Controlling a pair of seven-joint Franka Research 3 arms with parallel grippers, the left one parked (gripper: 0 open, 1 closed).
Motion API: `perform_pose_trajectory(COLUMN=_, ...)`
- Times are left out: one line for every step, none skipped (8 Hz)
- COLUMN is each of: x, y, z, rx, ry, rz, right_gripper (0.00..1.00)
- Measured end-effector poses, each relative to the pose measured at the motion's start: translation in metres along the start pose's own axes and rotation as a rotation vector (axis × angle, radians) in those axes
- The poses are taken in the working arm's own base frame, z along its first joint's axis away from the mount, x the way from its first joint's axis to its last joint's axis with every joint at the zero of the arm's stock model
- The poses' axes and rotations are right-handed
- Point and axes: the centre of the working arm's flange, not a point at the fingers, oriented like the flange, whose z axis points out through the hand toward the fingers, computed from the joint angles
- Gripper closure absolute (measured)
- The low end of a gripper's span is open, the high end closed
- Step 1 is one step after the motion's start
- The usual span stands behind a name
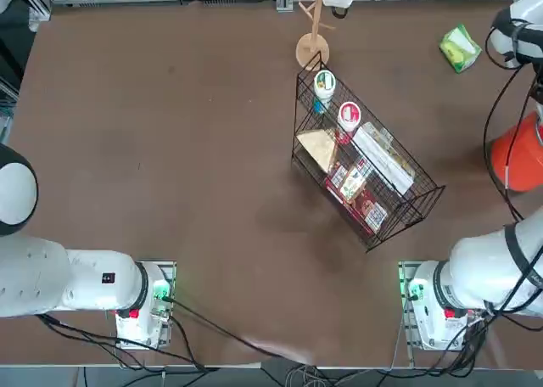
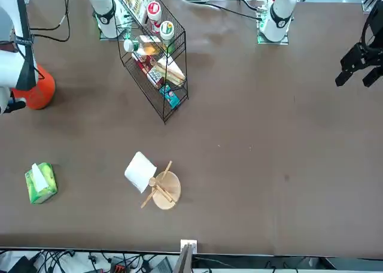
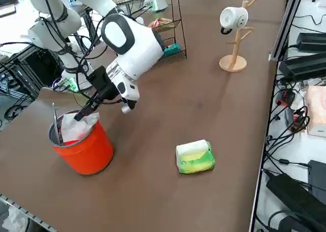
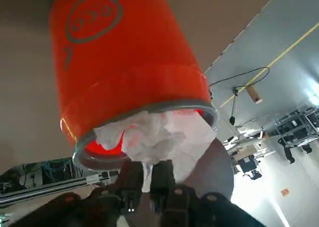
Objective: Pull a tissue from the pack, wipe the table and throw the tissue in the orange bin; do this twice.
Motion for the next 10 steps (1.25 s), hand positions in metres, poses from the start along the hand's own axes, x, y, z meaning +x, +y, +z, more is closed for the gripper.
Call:
perform_pose_trajectory(x=0.0, y=-0.001, z=0.0, rx=0.009, ry=0.004, rz=0.0, right_gripper=0.6)
perform_pose_trajectory(x=0.001, y=-0.001, z=0.0, rx=0.015, ry=0.006, rz=0.0, right_gripper=0.42)
perform_pose_trajectory(x=0.0, y=-0.001, z=0.001, rx=0.017, ry=0.007, rz=0.001, right_gripper=0.22)
perform_pose_trajectory(x=-0.001, y=0.0, z=0.0, rx=0.017, ry=0.009, rz=0.003, right_gripper=0.04)
perform_pose_trajectory(x=-0.004, y=0.002, z=-0.003, rx=0.016, ry=0.015, rz=0.01, right_gripper=0.04)
perform_pose_trajectory(x=-0.01, y=0.005, z=-0.008, rx=0.017, ry=0.03, rz=0.019, right_gripper=0.06)
perform_pose_trajectory(x=-0.015, y=0.007, z=-0.017, rx=0.03, ry=0.056, rz=0.025, right_gripper=0.08)
perform_pose_trajectory(x=-0.021, y=0.011, z=-0.03, rx=0.037, ry=0.09, rz=0.014, right_gripper=0.22)
perform_pose_trajectory(x=-0.028, y=0.02, z=-0.044, rx=0.039, ry=0.127, rz=0.001, right_gripper=0.25)
perform_pose_trajectory(x=-0.033, y=0.027, z=-0.057, rx=0.048, ry=0.162, rz=-0.005, right_gripper=0.26)
